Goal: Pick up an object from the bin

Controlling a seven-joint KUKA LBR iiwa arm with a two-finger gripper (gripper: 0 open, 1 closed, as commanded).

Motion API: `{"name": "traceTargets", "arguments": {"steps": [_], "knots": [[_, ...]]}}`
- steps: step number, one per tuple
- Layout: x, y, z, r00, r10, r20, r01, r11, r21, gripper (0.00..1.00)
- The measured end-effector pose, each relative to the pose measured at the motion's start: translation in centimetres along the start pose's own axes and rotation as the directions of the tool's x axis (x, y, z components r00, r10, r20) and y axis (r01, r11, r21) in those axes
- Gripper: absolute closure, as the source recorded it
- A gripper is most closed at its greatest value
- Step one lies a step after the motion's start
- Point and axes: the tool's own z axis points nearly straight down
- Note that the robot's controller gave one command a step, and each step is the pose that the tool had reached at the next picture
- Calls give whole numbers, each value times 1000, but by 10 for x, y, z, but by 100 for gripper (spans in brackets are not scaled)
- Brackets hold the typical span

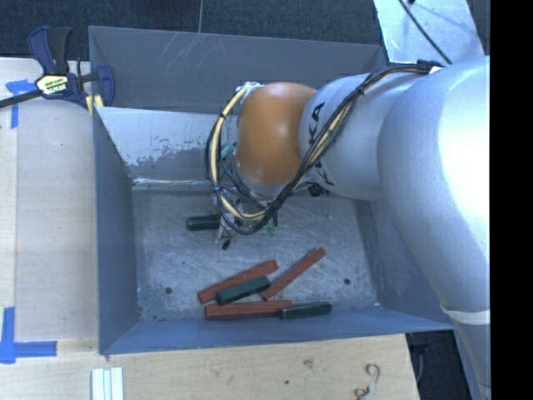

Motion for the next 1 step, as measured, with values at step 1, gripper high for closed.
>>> {"name": "traceTargets", "arguments": {"steps": [1], "knots": [[-3, 0, -66, 1000, 2, 3, -2, 1000, 0, 100]]}}
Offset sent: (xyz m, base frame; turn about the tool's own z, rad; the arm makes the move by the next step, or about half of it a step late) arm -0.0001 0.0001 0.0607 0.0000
